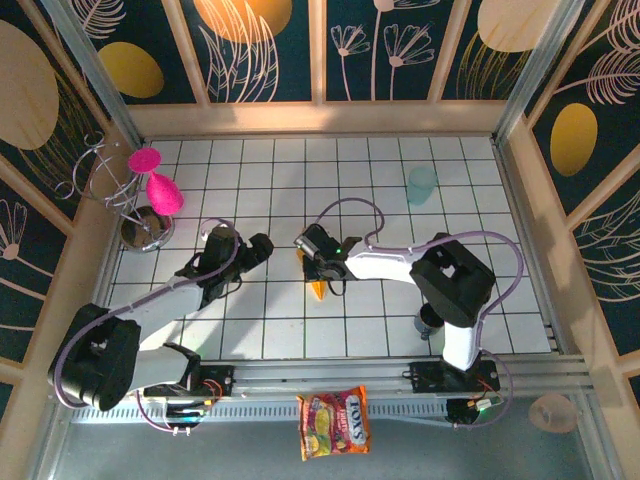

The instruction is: Fold a paper plane with a square sheet of paper (pick it up from the middle)

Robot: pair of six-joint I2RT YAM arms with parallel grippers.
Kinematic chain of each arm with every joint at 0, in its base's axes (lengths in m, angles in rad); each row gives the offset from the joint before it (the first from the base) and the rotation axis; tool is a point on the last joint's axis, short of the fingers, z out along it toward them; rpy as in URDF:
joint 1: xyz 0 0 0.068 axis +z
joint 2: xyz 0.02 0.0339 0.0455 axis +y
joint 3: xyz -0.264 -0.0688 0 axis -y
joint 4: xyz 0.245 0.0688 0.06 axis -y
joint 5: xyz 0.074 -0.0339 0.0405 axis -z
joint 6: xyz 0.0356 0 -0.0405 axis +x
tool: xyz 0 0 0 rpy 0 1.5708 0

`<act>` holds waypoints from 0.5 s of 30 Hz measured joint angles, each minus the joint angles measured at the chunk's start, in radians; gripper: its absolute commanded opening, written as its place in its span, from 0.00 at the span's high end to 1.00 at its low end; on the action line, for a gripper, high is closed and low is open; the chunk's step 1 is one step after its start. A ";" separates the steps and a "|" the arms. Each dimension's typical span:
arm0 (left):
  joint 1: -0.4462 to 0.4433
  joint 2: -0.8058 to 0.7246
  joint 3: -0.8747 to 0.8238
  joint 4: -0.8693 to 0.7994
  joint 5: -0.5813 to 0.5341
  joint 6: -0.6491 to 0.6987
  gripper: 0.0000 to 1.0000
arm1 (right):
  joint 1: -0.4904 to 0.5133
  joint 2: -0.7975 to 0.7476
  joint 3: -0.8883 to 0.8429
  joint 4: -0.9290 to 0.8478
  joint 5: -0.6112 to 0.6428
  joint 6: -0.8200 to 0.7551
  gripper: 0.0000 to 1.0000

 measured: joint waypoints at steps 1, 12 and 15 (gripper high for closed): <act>0.000 -0.008 0.000 -0.006 -0.010 0.003 0.03 | -0.011 -0.007 0.004 -0.003 0.003 -0.004 0.92; 0.000 -0.037 0.000 -0.041 -0.056 0.037 0.01 | -0.294 0.057 0.222 -0.004 -0.002 -0.140 0.93; 0.000 -0.037 0.000 -0.043 -0.055 0.041 0.01 | -0.338 0.142 0.332 -0.019 -0.002 -0.192 0.92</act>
